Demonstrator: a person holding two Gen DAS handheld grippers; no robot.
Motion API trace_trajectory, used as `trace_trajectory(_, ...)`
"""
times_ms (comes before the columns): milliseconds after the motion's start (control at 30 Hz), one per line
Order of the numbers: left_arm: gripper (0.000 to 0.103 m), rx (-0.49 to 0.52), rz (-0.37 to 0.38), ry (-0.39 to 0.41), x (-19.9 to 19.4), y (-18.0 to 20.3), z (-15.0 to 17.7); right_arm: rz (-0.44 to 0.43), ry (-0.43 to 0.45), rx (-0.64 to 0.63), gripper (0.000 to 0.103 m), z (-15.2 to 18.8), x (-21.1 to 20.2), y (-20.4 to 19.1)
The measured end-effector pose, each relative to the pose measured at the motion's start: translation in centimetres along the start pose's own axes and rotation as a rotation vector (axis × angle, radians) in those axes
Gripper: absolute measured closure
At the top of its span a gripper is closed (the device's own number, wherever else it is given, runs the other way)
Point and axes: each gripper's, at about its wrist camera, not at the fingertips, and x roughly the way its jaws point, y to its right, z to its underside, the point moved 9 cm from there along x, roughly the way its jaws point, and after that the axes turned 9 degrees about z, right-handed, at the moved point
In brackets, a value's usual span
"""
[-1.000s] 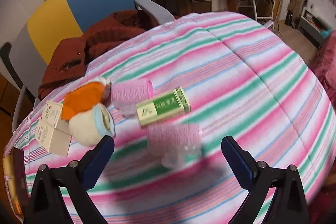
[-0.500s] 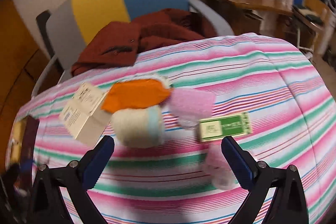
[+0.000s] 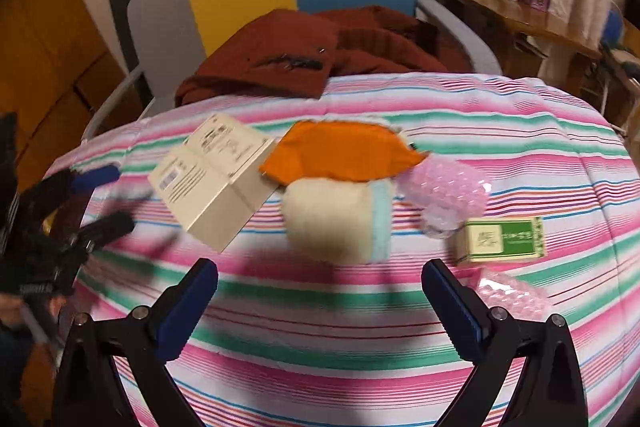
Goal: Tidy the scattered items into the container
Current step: 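Move both tools from the gold tray back toward the remaining items, then grasp the cream medicine box with the left tool while the right tool grasps the cream sock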
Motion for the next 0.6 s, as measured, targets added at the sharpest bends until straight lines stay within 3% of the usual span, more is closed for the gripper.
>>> trace_trajectory(200,0.019,-0.201,0.146,0.001,1.2,-3.4,-1.2,-0.167,0.001,0.042,0.000,0.0,-0.1,-2.9)
trace_trajectory(400,0.019,-0.198,0.258,-0.043,2.6,-1.9,-0.8,-0.145,-0.036,0.007,0.000,0.8,1.3,-4.1)
trace_trajectory(600,0.019,-0.154,0.353,-0.060,2.5,0.8,0.1,-0.094,-0.037,0.048,0.000,0.6,1.4,-2.3)
